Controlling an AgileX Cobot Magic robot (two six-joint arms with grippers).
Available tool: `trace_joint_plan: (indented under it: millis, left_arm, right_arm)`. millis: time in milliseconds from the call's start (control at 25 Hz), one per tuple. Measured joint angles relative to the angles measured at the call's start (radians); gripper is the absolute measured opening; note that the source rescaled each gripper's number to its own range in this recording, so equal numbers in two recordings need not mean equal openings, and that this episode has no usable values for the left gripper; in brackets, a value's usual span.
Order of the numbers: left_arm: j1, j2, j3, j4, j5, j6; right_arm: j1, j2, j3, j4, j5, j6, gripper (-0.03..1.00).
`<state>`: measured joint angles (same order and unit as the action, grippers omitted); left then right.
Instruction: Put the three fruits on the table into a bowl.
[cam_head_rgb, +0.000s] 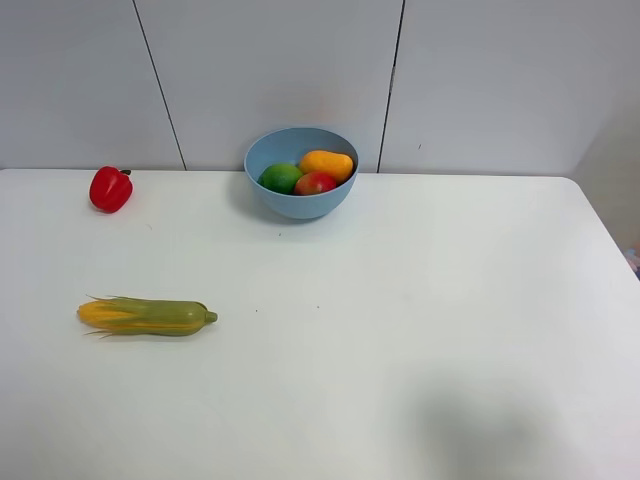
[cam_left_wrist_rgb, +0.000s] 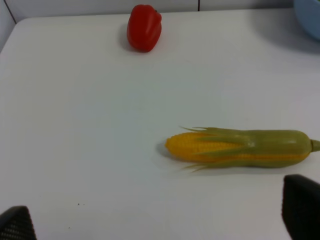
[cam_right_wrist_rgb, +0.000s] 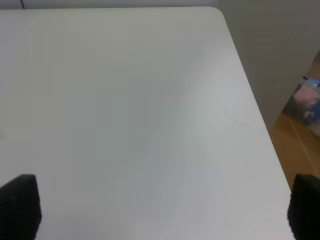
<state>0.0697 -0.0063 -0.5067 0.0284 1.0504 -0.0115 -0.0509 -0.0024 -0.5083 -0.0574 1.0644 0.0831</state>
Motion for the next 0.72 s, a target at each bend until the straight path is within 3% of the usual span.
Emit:
trace_joint_plan:
  millis: [720]
  left_arm:
    - [0.0,0.0,0.0,0.0,0.0,0.0]
  right_arm:
    - [0.0,0.0,0.0,0.0,0.0,0.0,1.0]
